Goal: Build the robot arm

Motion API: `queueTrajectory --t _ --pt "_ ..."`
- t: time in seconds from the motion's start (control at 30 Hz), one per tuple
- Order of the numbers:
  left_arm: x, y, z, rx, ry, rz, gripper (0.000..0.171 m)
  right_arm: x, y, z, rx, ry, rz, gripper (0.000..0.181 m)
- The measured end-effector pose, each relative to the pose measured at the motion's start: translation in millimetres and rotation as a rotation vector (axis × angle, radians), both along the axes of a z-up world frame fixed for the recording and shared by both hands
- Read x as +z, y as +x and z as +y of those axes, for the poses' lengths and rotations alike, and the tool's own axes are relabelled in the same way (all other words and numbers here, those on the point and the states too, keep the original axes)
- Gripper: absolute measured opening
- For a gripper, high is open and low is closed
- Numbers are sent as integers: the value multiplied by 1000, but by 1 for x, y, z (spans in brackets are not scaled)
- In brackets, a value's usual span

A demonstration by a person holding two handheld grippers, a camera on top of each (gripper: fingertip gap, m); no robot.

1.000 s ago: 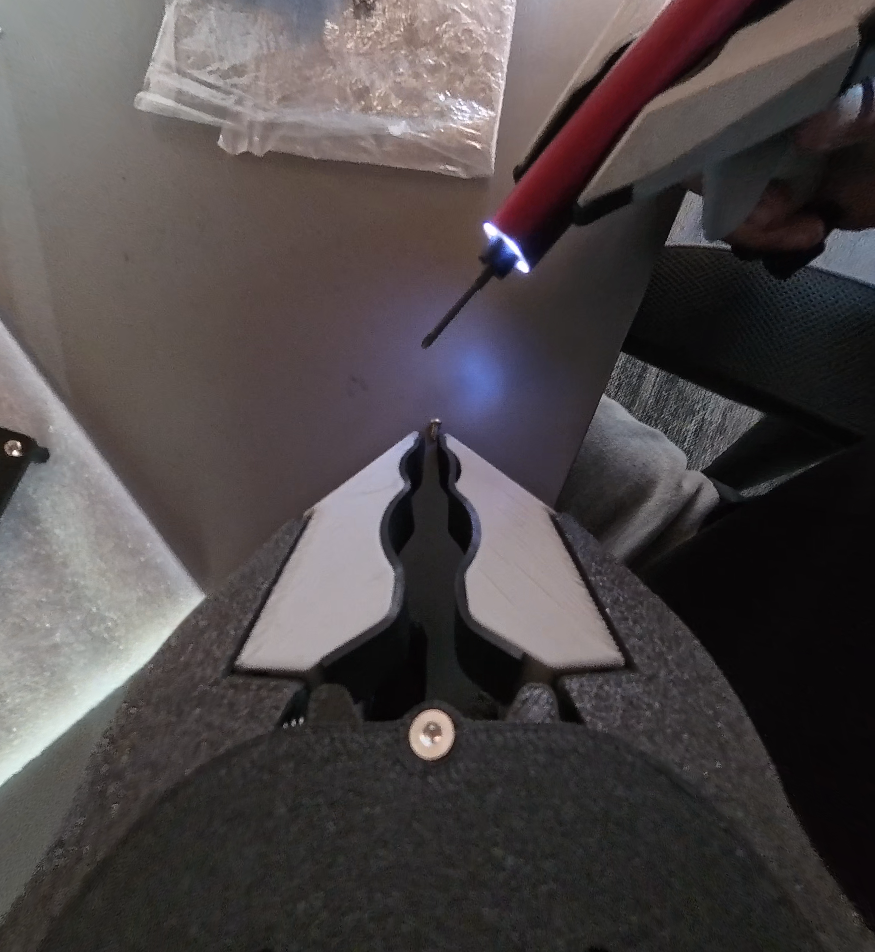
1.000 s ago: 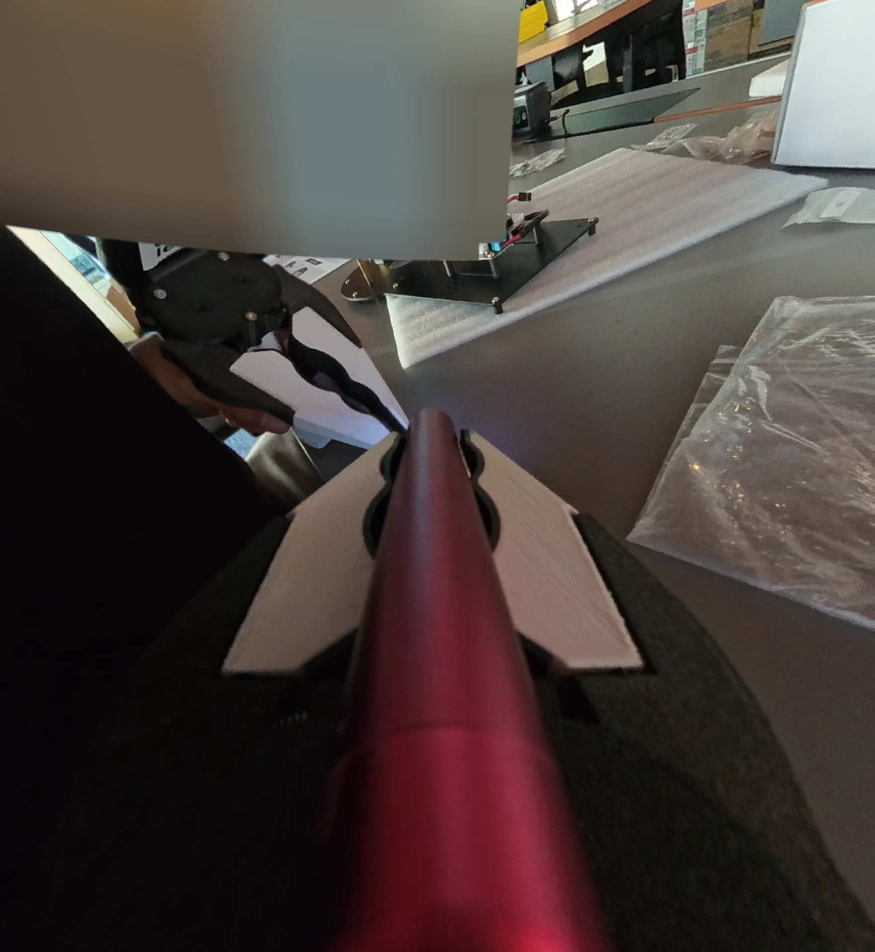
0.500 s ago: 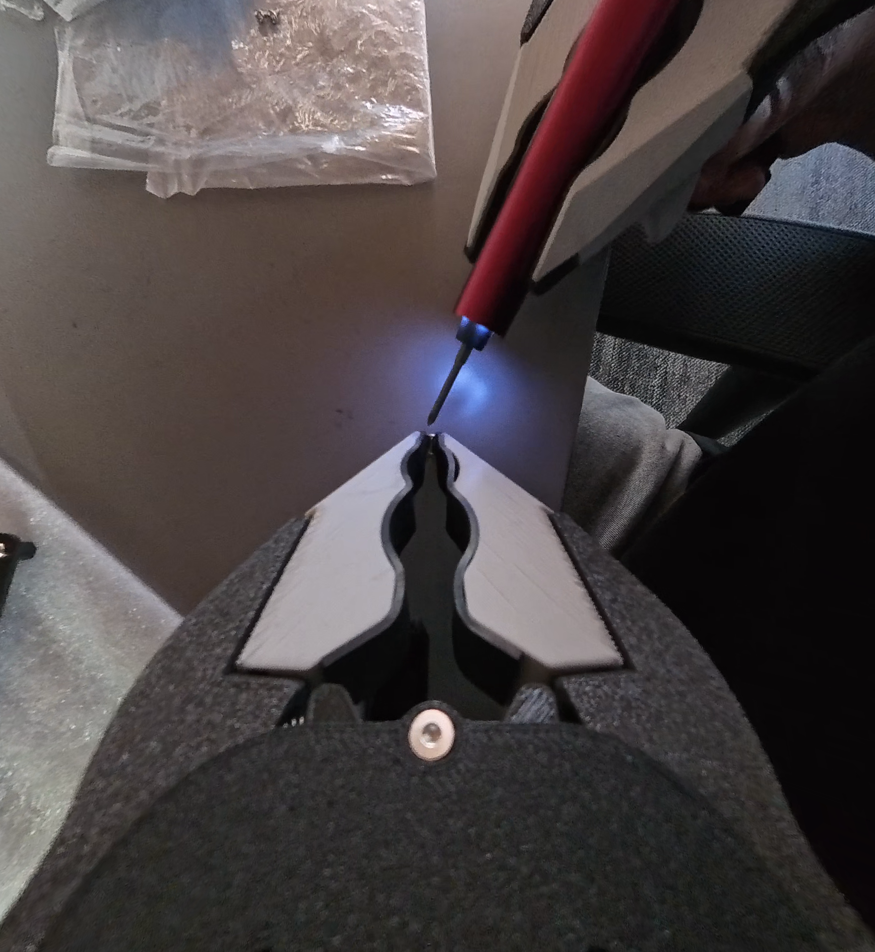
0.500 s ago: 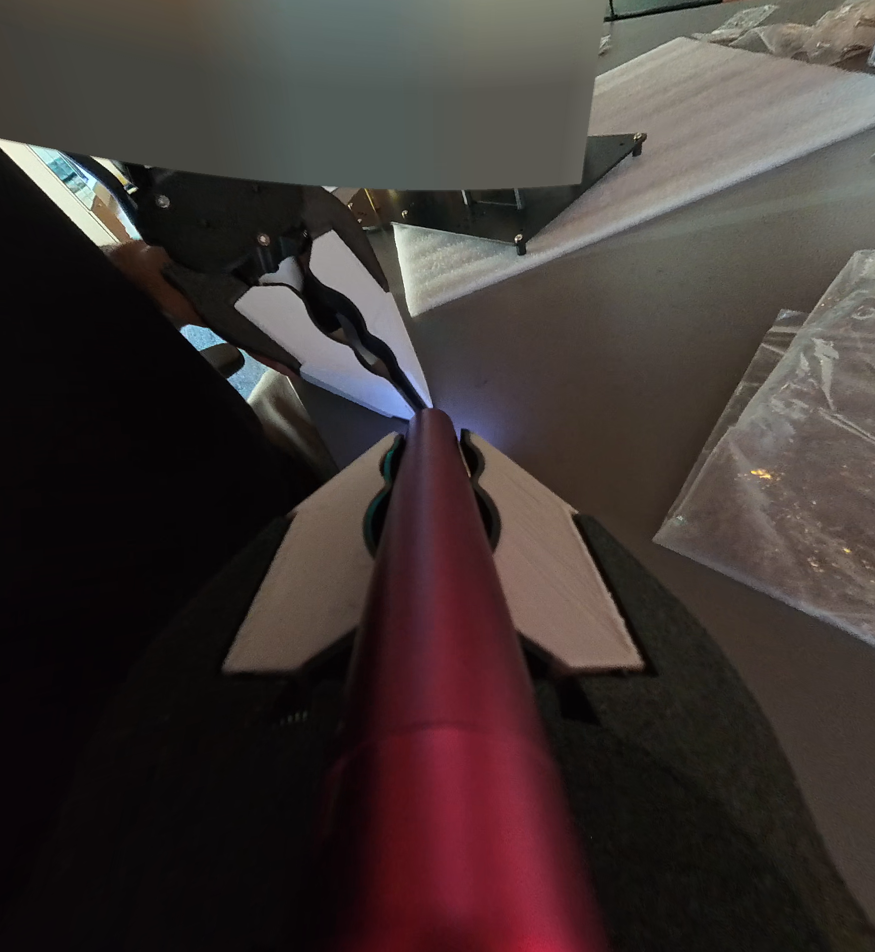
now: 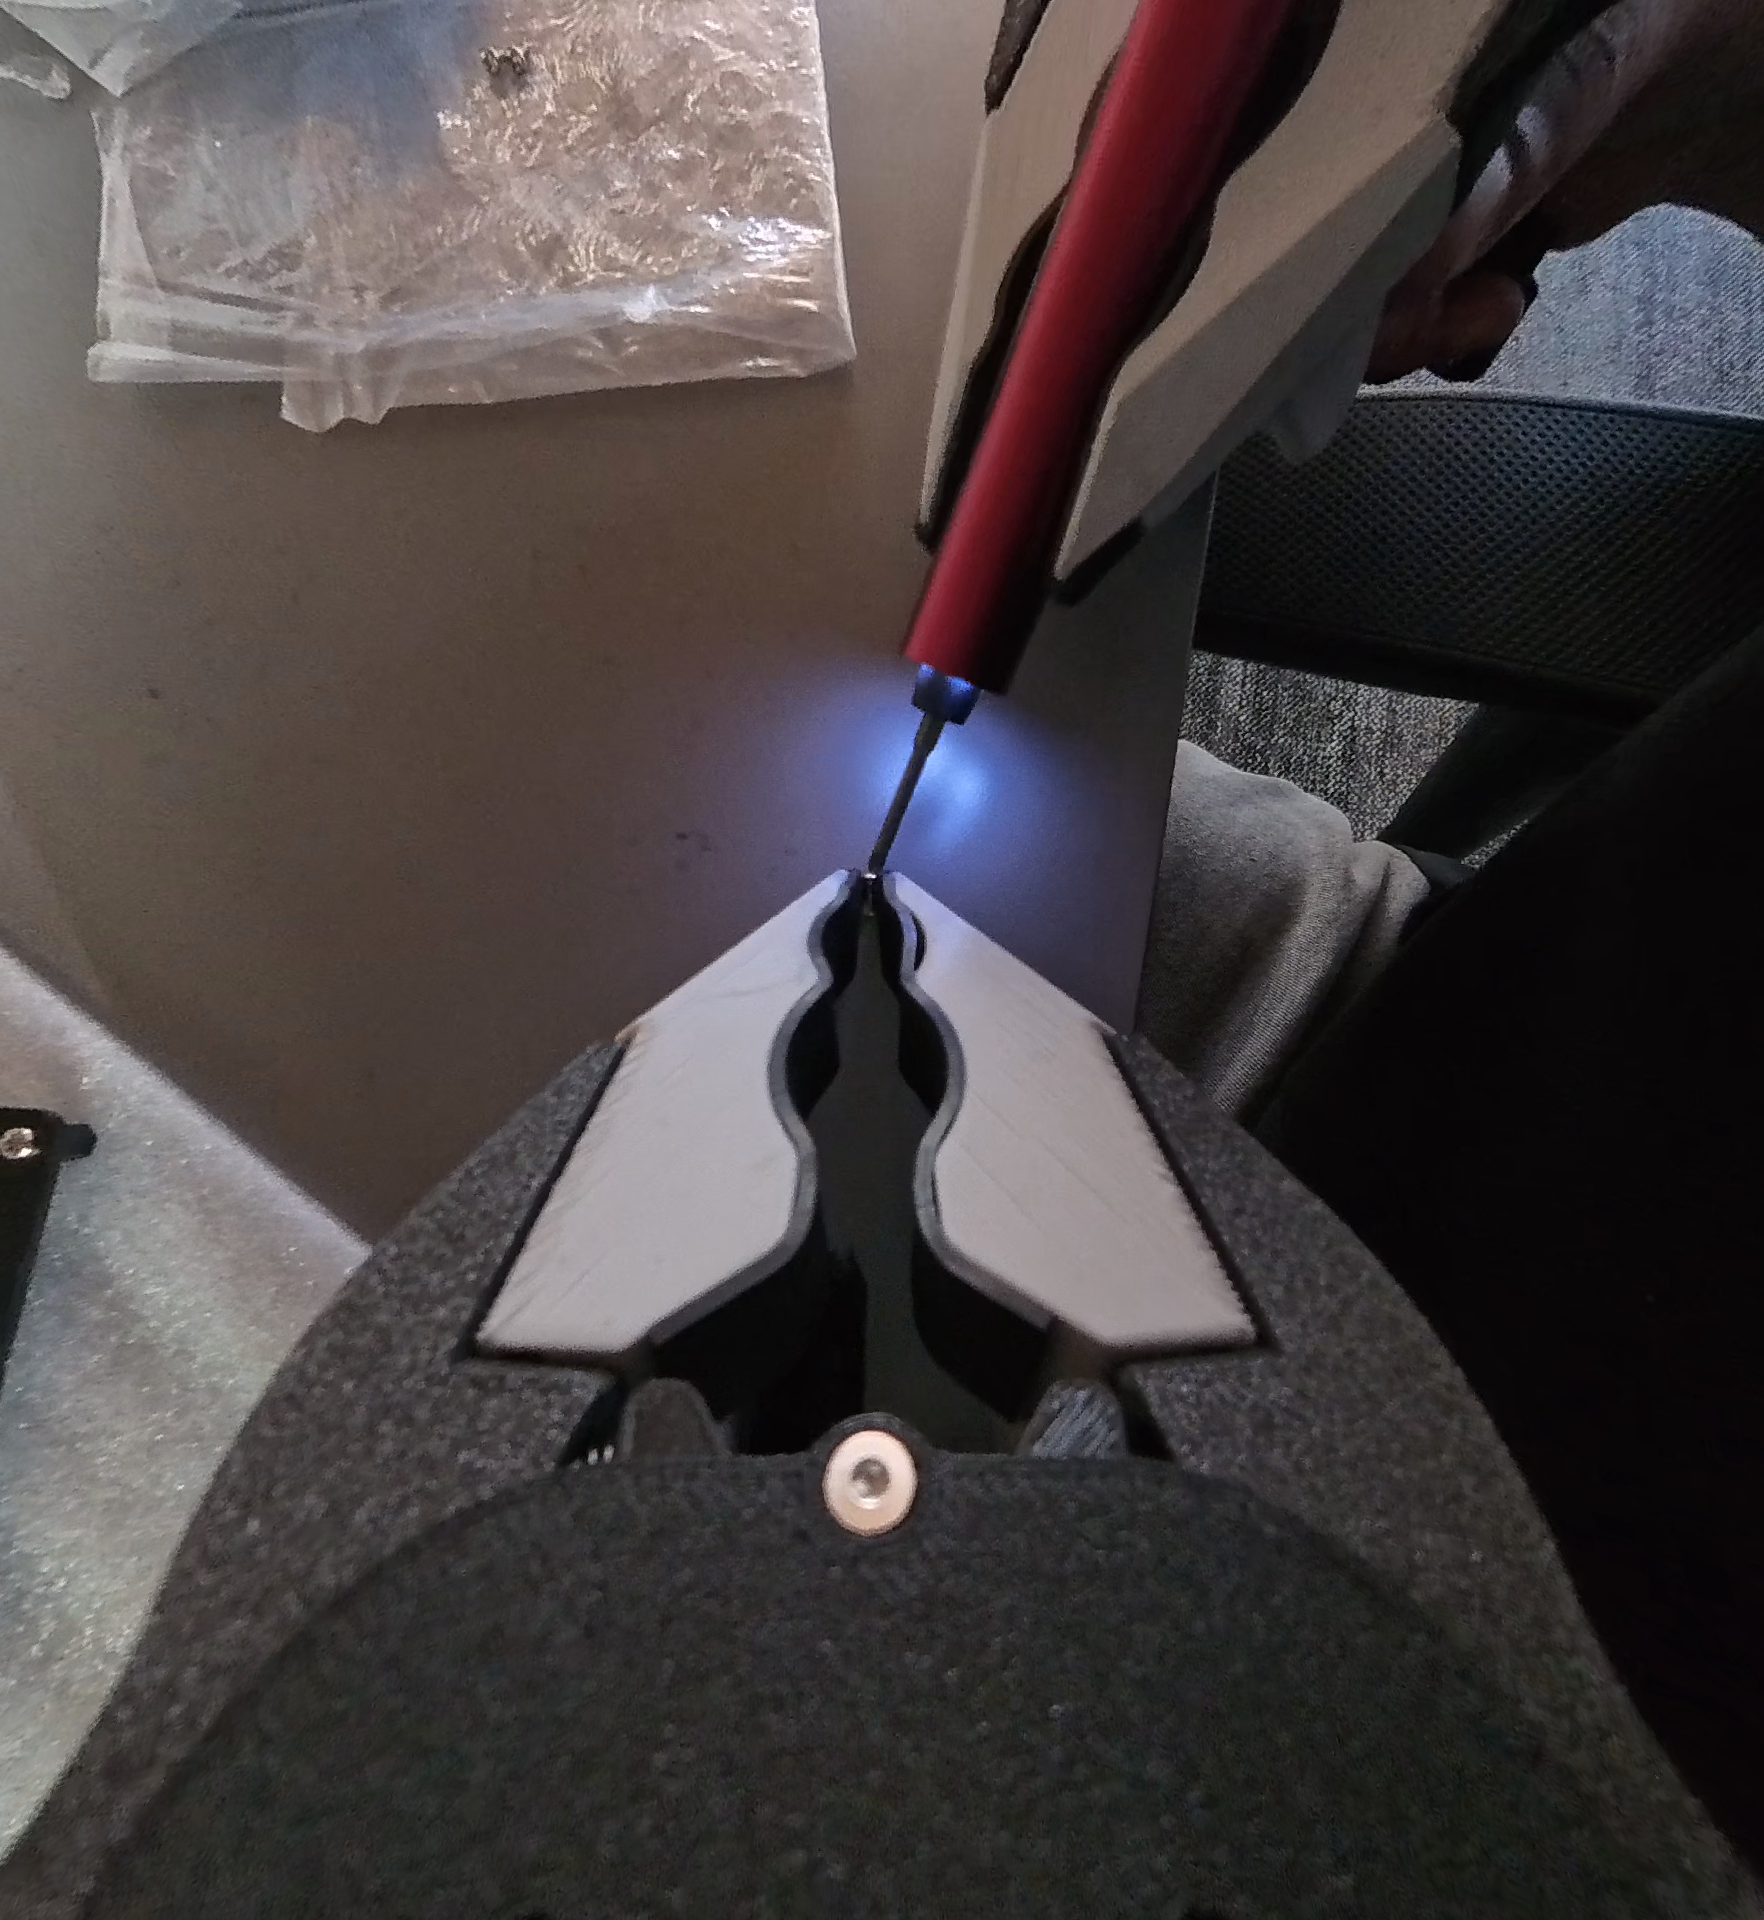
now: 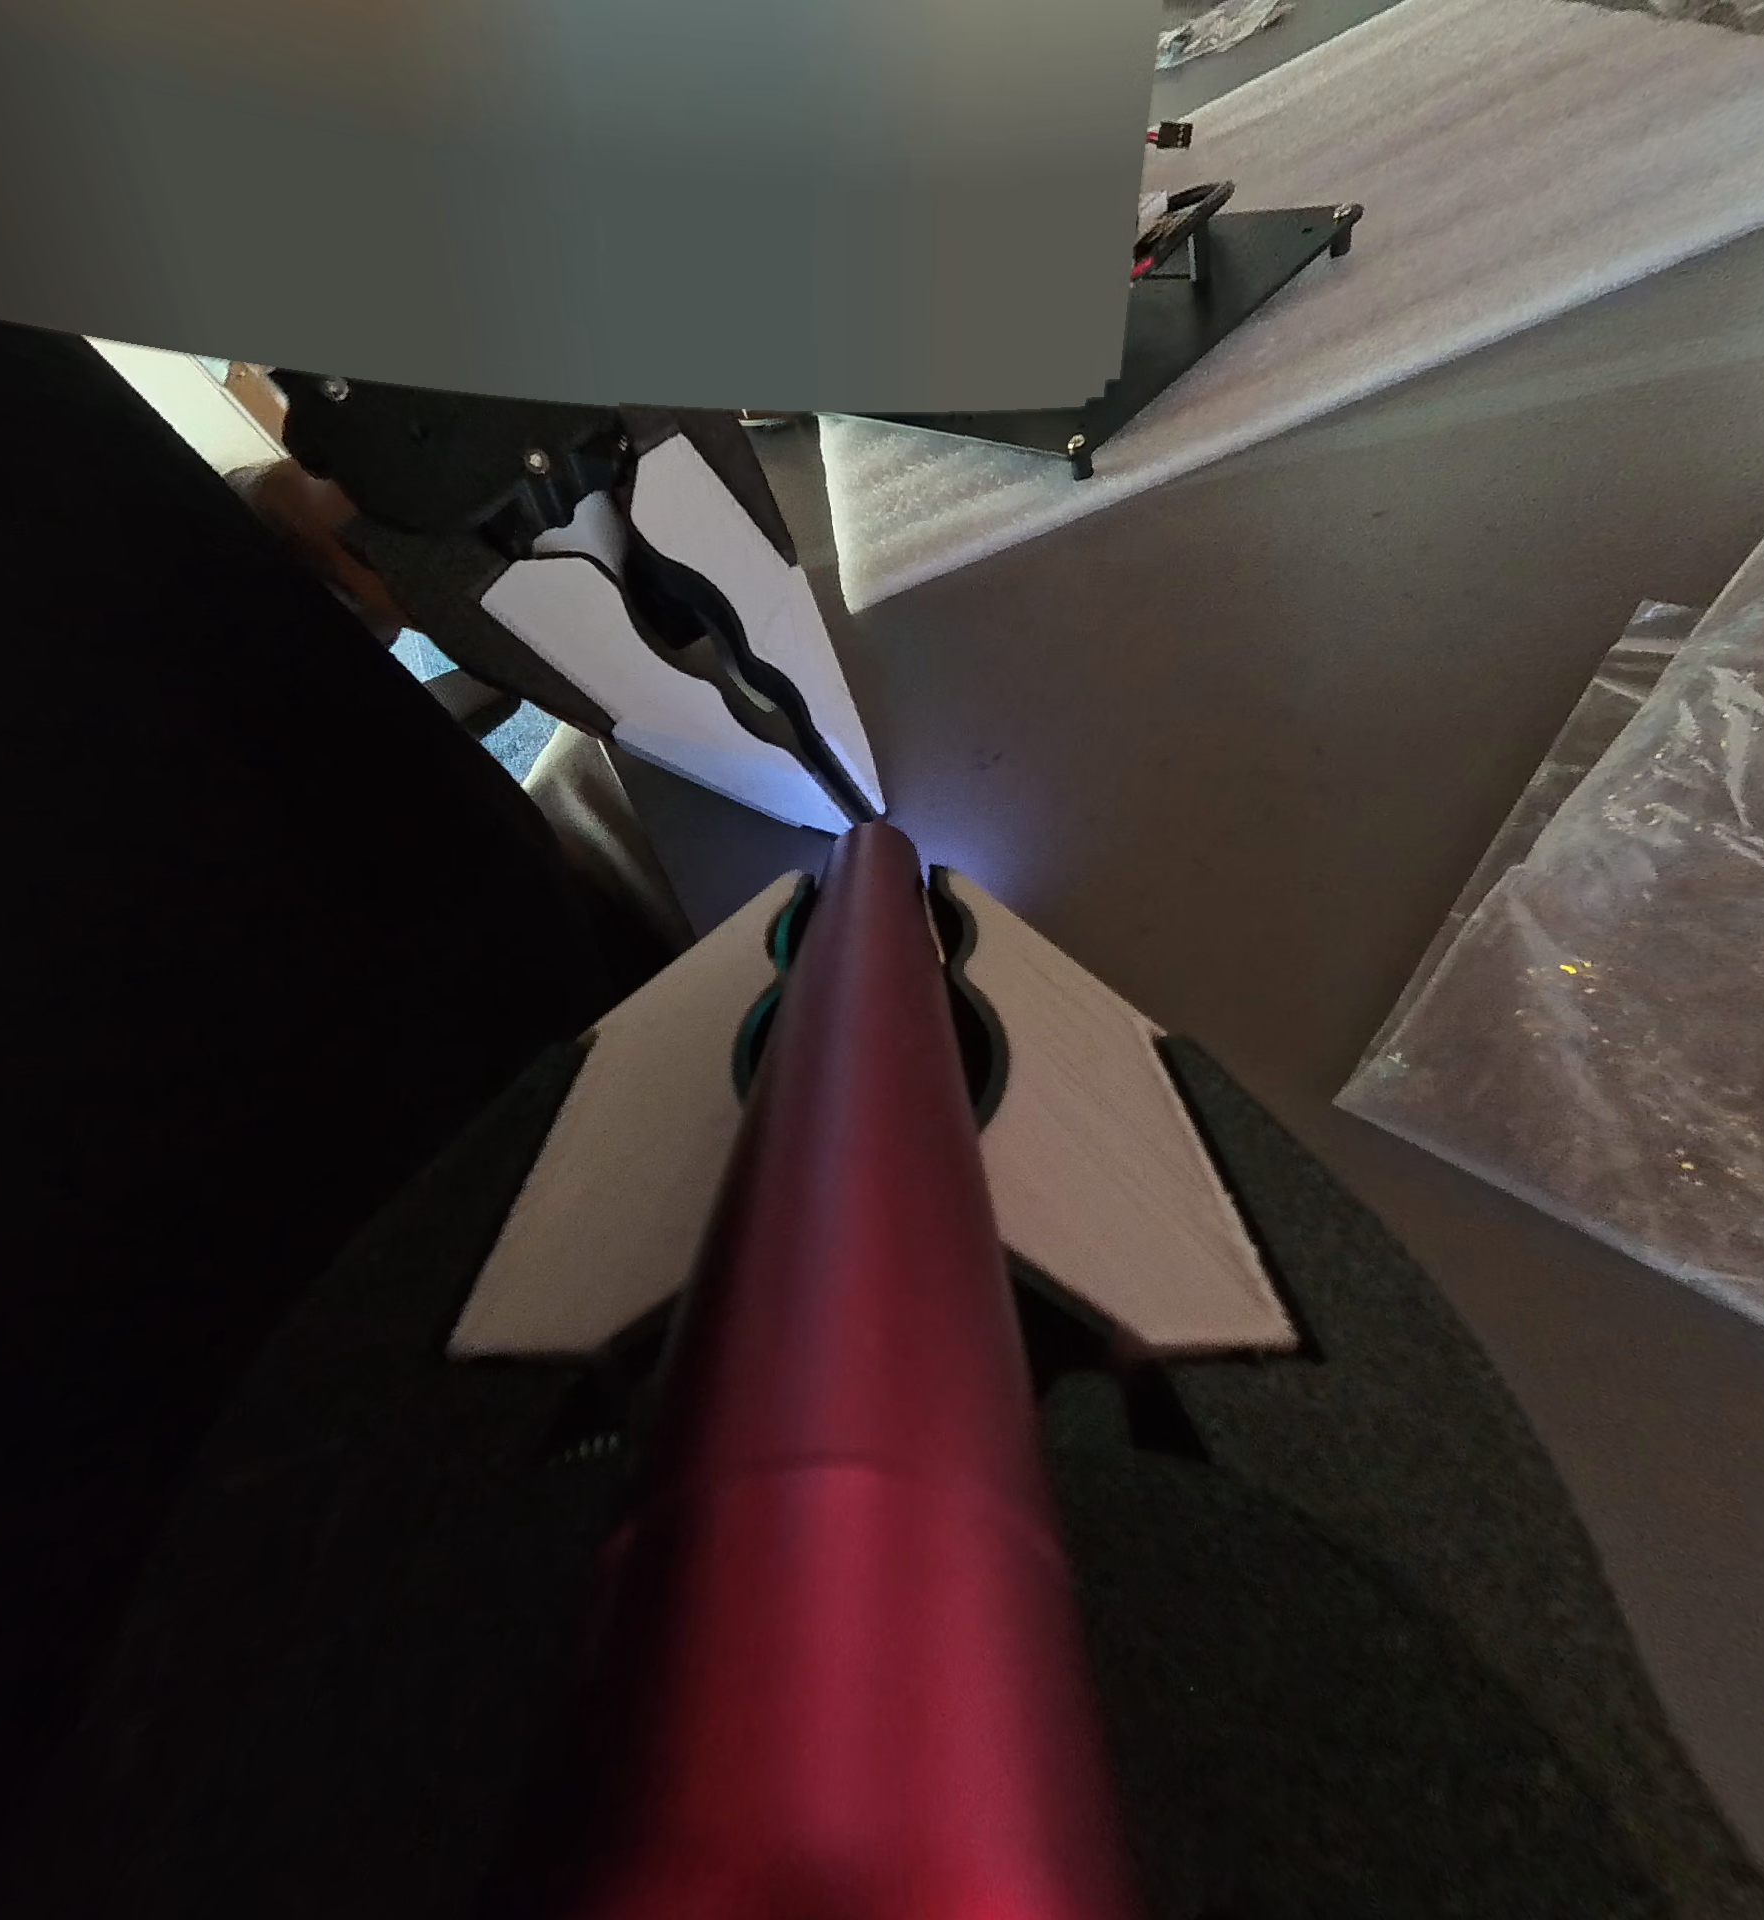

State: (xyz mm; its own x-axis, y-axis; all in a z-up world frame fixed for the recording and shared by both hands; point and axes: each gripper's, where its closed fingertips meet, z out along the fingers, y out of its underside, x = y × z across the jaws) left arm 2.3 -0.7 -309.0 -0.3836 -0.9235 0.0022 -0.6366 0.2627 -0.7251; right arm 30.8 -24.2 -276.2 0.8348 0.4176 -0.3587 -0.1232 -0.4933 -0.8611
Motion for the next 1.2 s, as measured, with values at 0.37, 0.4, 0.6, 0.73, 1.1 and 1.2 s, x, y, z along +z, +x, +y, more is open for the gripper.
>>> queueTrajectory --t 0.37,0.4,0.6,0.73,1.1,1.2 --pt "0 0 -1 -35 13 -4 3 1 0 1 -1 -34 67 21" --pt "0 -1 -1 -50 14 -4 3 0 1 2 -5 -61 105 21" --pt "0 -4 -1 -157 3 -1 3 -1 2 7 -24 -204 308 21" --pt "0 -7 1 -211 1 -1 2 0 1 12 -69 -224 367 20" --pt "28 -8 24 -202 98 -162 2 21 -5 22 -104 -46 299 20" --pt "46 -8 43 -163 150 -242 2 39 -6 39 -94 39 236 19"
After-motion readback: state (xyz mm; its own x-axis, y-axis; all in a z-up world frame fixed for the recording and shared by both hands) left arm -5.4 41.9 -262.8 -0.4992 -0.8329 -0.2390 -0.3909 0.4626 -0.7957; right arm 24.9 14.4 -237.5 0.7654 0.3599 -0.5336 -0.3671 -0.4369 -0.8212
